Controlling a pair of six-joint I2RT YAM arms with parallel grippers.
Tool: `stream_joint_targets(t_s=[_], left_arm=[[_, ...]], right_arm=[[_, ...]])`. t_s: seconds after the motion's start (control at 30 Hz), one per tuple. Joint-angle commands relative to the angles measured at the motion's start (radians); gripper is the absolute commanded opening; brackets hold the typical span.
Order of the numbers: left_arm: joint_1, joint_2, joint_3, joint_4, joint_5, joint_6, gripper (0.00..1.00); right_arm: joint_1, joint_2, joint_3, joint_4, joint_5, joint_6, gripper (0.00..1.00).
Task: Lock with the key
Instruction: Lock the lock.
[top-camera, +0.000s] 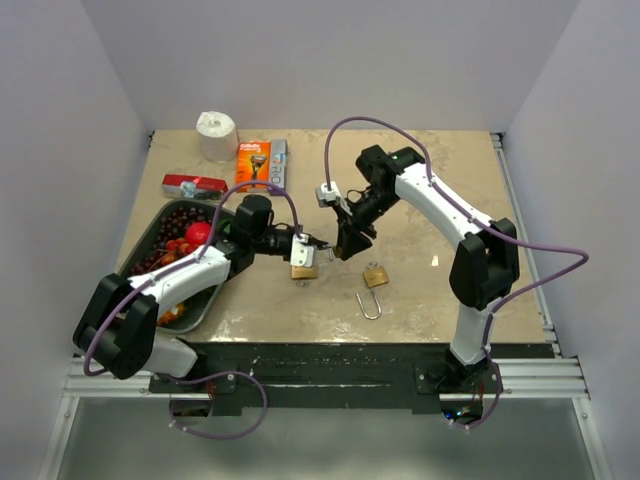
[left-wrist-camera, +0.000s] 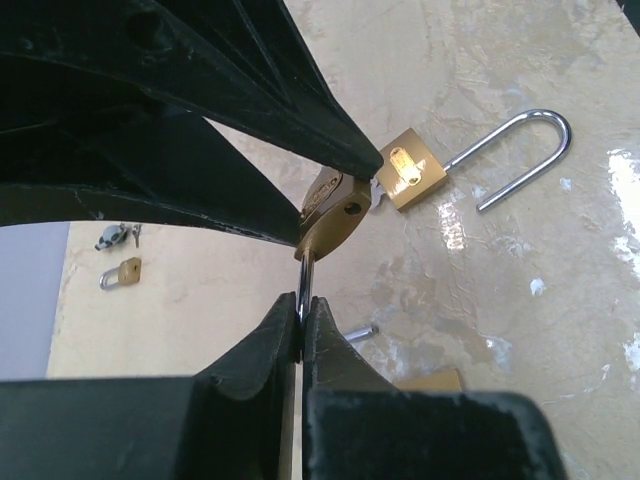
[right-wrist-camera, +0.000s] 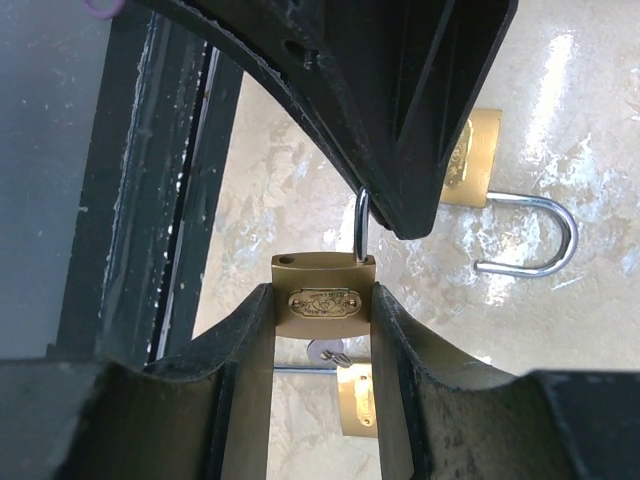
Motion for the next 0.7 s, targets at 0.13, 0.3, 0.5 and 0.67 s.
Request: stream_joint_targets(t_s=[0.13,0.3,0.5,0.67], left_arm=[[0.064,-0.033,0.077,0.093,0.038,-0.117,0.0],[0.118,-0.064,0.125,0.048,0.096,-0.187,0.0],[0.15,-0.058,0.224,-0.007,0.168,-0.351,0.0],[0.179,-0.037,0.306,-0.059,0.214,-0.445,0.0]], right_arm=[[-0.039,-0.167,-0.094,0.348,0.005,0.323,0.86],[-0.125,-0.312,-0.173,0.695,0.071,0.518,0.97],[-0.142,-0.373,-0.21,0.769,0.1,0.504,0.99],[-0.14,-0.37,-0.228,0.721,0.013,0.386,0.99]])
